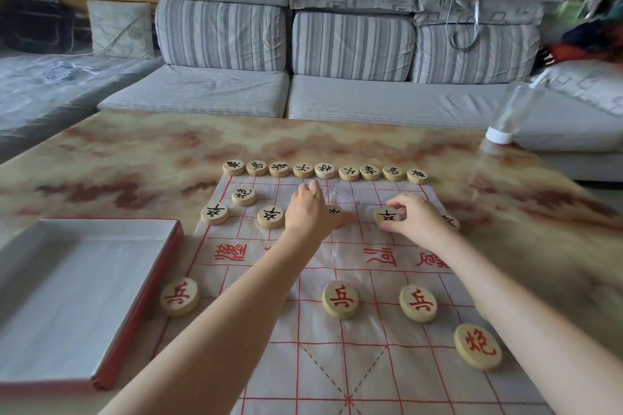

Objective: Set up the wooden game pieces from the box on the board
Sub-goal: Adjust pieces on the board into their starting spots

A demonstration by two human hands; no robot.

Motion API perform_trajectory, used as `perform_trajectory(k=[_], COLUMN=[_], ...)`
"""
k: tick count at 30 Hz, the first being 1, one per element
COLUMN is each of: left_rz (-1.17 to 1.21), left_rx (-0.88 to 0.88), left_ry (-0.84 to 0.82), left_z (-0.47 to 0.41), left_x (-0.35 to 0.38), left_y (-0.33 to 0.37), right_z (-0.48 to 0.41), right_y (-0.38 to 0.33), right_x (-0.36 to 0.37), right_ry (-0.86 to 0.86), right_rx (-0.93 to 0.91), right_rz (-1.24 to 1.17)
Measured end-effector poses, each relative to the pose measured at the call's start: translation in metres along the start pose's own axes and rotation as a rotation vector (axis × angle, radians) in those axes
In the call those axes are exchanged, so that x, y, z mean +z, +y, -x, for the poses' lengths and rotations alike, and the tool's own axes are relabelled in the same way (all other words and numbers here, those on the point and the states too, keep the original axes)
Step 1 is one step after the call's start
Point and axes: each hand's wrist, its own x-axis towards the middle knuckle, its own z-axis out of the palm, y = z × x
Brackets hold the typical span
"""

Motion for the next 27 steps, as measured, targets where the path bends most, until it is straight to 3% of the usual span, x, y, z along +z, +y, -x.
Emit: perform_trajectory(k=[9,17,27], left_rz=[0.036,0.168,0.135], left_rx=[-0.024,0.060,0.085], left_ry=[-0.057,-0.282,-0.110], left_z=[-0.005,-0.007,-0.003], left_x=[0.004,-0.006,0.005], left_y=[-0.005,-0.009,-0.020], right_z=[-0.003,-0.003,0.000], right_y=[0.012,0.012,0.009], right_x=[0.006,0.009,0.008], right_ry=[0.007,0.031,0.052], right_rx=[0.004,0.006,-0.002], right_rz=[-0.018,-0.036,-0.056])
